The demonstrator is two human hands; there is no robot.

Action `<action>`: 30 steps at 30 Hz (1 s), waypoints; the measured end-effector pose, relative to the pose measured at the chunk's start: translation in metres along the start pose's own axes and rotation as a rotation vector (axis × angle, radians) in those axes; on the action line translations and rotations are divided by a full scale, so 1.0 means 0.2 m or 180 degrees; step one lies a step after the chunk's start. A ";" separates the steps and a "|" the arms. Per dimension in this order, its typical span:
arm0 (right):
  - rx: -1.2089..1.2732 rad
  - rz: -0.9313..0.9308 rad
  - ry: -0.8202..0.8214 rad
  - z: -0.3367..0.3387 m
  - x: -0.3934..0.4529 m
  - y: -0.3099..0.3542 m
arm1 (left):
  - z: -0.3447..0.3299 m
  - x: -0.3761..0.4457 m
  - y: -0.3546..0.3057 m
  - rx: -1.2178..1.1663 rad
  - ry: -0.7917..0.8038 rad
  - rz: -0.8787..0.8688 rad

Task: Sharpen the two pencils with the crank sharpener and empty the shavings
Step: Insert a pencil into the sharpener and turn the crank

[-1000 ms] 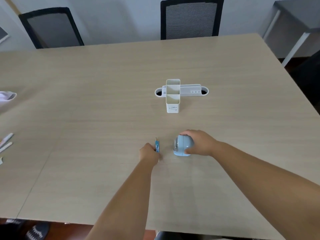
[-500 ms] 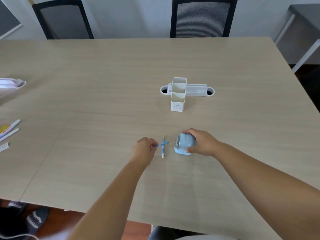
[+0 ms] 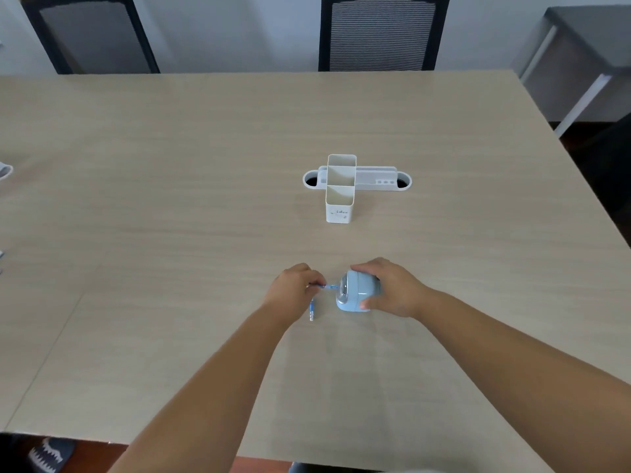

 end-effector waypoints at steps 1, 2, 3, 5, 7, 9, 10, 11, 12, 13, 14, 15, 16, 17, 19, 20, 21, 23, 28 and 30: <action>-0.0037 0.0002 -0.0011 0.00 0.00 0.00 | 0.00 0.00 0.00 -0.0069 0.0008 -0.0036; -0.0056 -0.0011 -0.0022 0.00 0.01 -0.01 | 0.00 0.01 0.00 -0.0120 0.0016 -0.0064; -0.0067 -0.0021 -0.0040 0.00 0.01 -0.01 | 0.00 0.01 0.00 -0.0150 0.0028 -0.0087; -0.0107 0.0000 -0.0081 0.00 0.02 0.00 | -0.02 0.02 -0.03 -0.0197 0.0083 -0.0128; -0.0189 0.0060 -0.0107 0.01 0.02 0.01 | -0.05 0.01 -0.06 -0.0277 0.0132 -0.0141; -0.0225 0.0065 -0.0125 0.01 0.02 0.01 | -0.07 0.01 -0.06 -0.0463 0.0077 -0.0017; -0.0220 0.0060 -0.0135 0.01 0.02 0.00 | -0.07 0.01 -0.05 -0.0577 0.0043 0.0082; -0.0208 0.0064 -0.0150 0.01 0.02 0.00 | -0.06 0.01 -0.05 -0.0670 0.0032 0.0172; -0.0185 0.0071 -0.0166 0.01 0.02 0.00 | -0.06 0.01 -0.05 -0.0726 0.0042 0.0231; -0.0155 0.0075 -0.0188 0.01 0.02 0.00 | -0.05 0.01 -0.05 -0.0753 0.0059 0.0257; -0.0118 0.0069 -0.0202 0.01 0.01 0.00 | -0.05 0.02 -0.05 -0.0768 0.0077 0.0266; -0.0075 0.0062 -0.0209 0.01 0.01 0.00 | -0.05 0.02 -0.05 -0.0775 0.0101 0.0257; -0.0026 0.0050 -0.0204 0.01 0.01 -0.01 | -0.04 0.02 -0.06 -0.0766 0.0133 0.0227; 0.0020 0.0053 -0.0205 0.01 0.00 -0.01 | -0.04 0.02 -0.07 -0.0703 0.0175 0.0169; 0.0220 0.0057 -0.0229 0.00 -0.02 -0.02 | -0.04 0.03 -0.09 -0.0357 0.0290 0.0002; 0.0416 -0.0007 -0.0250 0.00 -0.04 -0.05 | -0.03 0.03 -0.10 -0.0124 0.0339 -0.0069; 0.0620 -0.0111 -0.0290 0.00 -0.07 -0.08 | -0.03 0.02 -0.11 0.0104 0.0368 -0.0120; 0.0729 -0.0386 -0.0312 0.00 -0.13 -0.18 | -0.01 0.00 -0.15 0.0424 0.0358 -0.0242; 0.0190 -0.0618 -0.0340 -0.05 -0.21 -0.33 | -0.22 0.02 -0.41 0.1482 0.0739 -0.0979; 0.0107 -0.0588 -0.0579 -0.05 -0.21 -0.34 | -0.32 0.06 -0.43 0.1778 0.0862 -0.0950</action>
Point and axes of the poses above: each hand's wrist, its own x-axis towards the middle knuckle, its own z-axis out of the back of the hand, y = z × x, the point moved 8 cm from there along x, towards the middle knuckle, and after that the axes turned 3 degrees about -x, right-handed, at the moved point
